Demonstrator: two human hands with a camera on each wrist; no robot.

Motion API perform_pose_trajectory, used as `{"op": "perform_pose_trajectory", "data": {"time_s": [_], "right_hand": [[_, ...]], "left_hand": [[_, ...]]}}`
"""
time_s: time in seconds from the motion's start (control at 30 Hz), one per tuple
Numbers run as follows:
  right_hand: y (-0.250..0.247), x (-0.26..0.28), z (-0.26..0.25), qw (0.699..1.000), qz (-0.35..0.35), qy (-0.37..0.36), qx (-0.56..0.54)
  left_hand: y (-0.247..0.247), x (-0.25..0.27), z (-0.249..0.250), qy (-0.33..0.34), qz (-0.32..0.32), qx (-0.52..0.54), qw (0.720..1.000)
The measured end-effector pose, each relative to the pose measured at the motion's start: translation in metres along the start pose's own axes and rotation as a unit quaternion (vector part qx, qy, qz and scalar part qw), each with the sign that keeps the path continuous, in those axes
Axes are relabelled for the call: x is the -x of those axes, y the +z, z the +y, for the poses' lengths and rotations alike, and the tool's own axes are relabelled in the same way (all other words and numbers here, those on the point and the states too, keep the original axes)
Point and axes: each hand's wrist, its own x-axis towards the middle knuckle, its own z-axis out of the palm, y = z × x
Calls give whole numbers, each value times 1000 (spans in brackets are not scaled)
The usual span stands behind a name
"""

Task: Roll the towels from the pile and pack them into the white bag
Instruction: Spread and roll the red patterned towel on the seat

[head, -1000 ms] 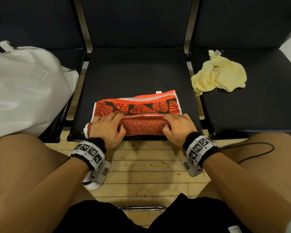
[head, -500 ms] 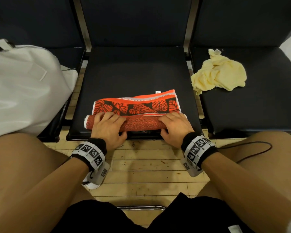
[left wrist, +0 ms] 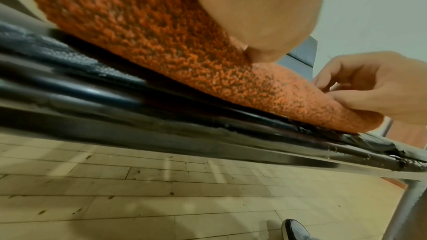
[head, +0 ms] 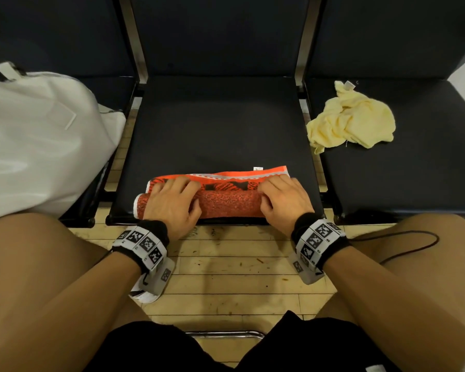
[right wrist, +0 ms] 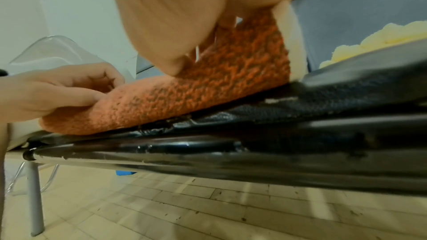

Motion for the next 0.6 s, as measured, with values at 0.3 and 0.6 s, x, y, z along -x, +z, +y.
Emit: {"op": "perform_pose_trajectory", "data": {"time_s": [0.3,0.6], "right_hand": [[2,4,-4,997,-62,-10,42],[1,-1,-2,997,-75,15,33]], "left_hand": [[4,2,5,-23,-25,-69,997],[-5,-1,1,-20,-43,-34,998]]}}
